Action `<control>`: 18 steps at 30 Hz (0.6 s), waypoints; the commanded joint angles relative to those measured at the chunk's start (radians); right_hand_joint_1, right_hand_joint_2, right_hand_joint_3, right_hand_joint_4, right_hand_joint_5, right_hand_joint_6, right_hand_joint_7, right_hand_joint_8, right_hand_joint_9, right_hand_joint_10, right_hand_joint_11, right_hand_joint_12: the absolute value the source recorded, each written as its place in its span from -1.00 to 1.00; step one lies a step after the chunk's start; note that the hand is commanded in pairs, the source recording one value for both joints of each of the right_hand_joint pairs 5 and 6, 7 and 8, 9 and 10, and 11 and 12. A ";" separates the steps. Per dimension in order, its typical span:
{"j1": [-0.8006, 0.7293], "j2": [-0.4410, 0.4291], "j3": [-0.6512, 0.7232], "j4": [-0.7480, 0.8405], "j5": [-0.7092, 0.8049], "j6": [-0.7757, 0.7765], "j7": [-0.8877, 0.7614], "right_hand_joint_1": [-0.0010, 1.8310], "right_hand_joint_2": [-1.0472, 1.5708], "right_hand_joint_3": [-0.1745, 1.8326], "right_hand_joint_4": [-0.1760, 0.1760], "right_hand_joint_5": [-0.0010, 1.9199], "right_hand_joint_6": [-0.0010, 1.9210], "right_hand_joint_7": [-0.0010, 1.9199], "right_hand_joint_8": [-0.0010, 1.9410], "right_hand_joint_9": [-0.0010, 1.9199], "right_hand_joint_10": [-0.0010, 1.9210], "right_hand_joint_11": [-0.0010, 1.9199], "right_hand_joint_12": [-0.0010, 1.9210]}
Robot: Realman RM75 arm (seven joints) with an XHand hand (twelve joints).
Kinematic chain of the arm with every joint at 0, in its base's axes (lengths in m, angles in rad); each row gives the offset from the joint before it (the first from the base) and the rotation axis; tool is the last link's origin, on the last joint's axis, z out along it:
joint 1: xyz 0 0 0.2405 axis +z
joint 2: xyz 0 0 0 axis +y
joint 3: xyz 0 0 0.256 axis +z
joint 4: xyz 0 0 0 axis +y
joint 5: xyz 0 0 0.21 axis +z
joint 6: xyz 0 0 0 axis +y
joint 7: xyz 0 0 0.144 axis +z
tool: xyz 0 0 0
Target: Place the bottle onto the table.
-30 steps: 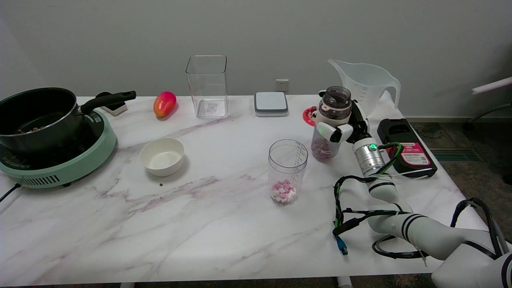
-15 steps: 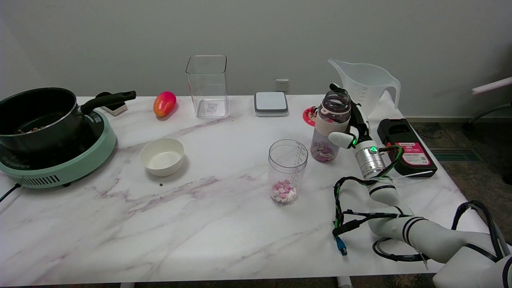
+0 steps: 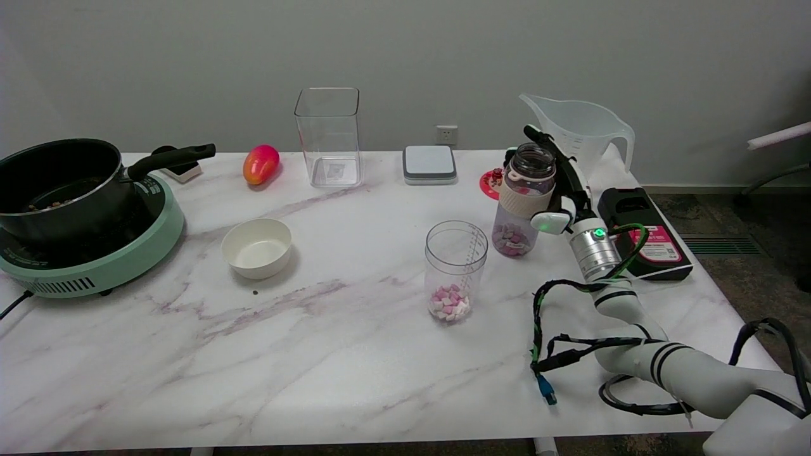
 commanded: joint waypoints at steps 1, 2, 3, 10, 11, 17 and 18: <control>-0.123 0.077 0.111 0.176 -0.026 0.003 -0.003 0.40 -0.94 0.34 0.00 -0.70 -0.70 -0.36 -0.36 -0.35 -0.36 -0.37 -0.37; -0.146 0.077 0.135 0.200 -0.026 0.002 -0.003 0.41 -0.93 0.35 0.00 -0.63 -0.63 -0.35 -0.36 -0.35 -0.36 -0.37 -0.37; -0.159 0.077 0.149 0.213 -0.026 0.002 -0.003 0.44 -0.93 0.36 0.00 -0.53 -0.54 -0.35 -0.35 -0.35 -0.35 -0.37 -0.37; -0.305 0.071 0.339 0.272 -0.025 0.012 0.005 0.39 -0.88 0.45 0.00 -0.29 -0.29 -0.34 -0.35 -0.35 -0.35 -0.34 -0.34; -0.322 0.075 0.367 0.267 -0.025 0.016 0.005 0.39 -0.88 0.47 0.00 -0.28 -0.28 -0.34 -0.35 -0.35 -0.35 -0.35 -0.35; -0.342 0.108 0.406 0.170 -0.028 0.017 0.005 0.39 -0.91 0.52 0.00 -0.38 -0.38 -0.40 -0.40 -0.41 -0.41 -0.40 -0.40; -0.338 0.109 0.406 0.157 -0.028 0.019 0.005 0.39 -0.93 0.52 0.00 -0.42 -0.42 -0.42 -0.42 -0.44 -0.44 -0.42 -0.42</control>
